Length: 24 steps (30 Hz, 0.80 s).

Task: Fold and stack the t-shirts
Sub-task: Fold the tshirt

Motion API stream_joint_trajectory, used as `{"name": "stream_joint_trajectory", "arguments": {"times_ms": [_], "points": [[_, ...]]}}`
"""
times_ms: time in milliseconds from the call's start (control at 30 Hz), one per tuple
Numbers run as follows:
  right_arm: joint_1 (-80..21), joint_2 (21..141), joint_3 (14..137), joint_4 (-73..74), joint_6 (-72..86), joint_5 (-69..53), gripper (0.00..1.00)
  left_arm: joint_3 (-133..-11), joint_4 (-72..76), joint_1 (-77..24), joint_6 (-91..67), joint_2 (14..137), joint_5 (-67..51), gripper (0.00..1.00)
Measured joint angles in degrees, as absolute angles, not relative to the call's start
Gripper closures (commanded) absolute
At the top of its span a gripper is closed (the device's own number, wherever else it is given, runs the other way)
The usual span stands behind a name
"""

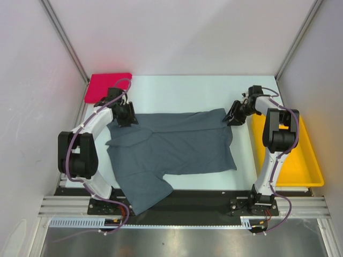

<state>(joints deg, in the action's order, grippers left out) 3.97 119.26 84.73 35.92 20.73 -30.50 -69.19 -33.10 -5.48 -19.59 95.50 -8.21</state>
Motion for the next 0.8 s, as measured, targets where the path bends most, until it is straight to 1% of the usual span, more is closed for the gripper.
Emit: {"name": "stream_joint_trajectory", "arguments": {"times_ms": [33, 133, 267, 300, 333, 400, 433, 500, 567, 600, 667, 800], "points": [[3.92, 119.44, 84.71, 35.86, 20.73, -30.61, 0.57, -69.41, -33.19, -5.39, -19.62, 95.72, -8.32, 0.53], [3.81, 119.68, 84.71, 35.46, 20.78, -30.94, 0.63, -70.28, -33.17, -5.26, -19.68, 96.27, -8.62, 0.53], [3.55, 119.70, 84.71, 35.27, 20.93, -31.38, 0.63, -70.91, -33.10, -5.13, -19.70, 96.40, -9.02, 0.53], [3.46, 119.70, 84.71, 35.27, 20.93, -31.38, 0.64, -70.91, -33.12, -5.10, -19.68, 96.40, -9.10, 0.53], [3.40, 119.70, 84.71, 35.27, 20.93, -31.38, 0.67, -70.91, -33.12, -5.06, -19.70, 96.40, -9.21, 0.53], [3.33, 119.70, 84.71, 35.27, 20.93, -31.44, 0.69, -70.91, -33.10, -4.95, -19.68, 96.42, -9.26, 0.53], [3.31, 119.72, 84.71, 35.27, 20.95, -31.44, 0.73, -70.91, -33.08, -4.86, -19.70, 96.42, -9.28, 0.53], [3.22, 119.79, 84.71, 35.24, 20.95, -31.55, 0.75, -70.91, -33.06, -4.67, -19.70, 96.44, -9.28, 0.53], [3.22, 119.92, 84.71, 35.40, 20.95, -31.55, 0.84, -70.91, -33.04, -4.43, -19.70, 96.44, -9.30, 0.53], [3.22, 120.01, 84.77, 35.97, 21.12, -31.35, 0.92, -70.91, -32.99, -4.29, -19.73, 96.44, -9.30, 0.53], [3.27, 119.94, 84.90, 36.95, 21.34, -31.03, 1.00, -70.91, -32.84, -4.05, -19.86, 96.44, -9.32, 0.53], [3.68, 118.56, 84.86, 40.25, 22.04, -30.26, 1.00, -70.91, -32.56, -3.95, -20.03, 96.44, -9.34, 0.53]]}}
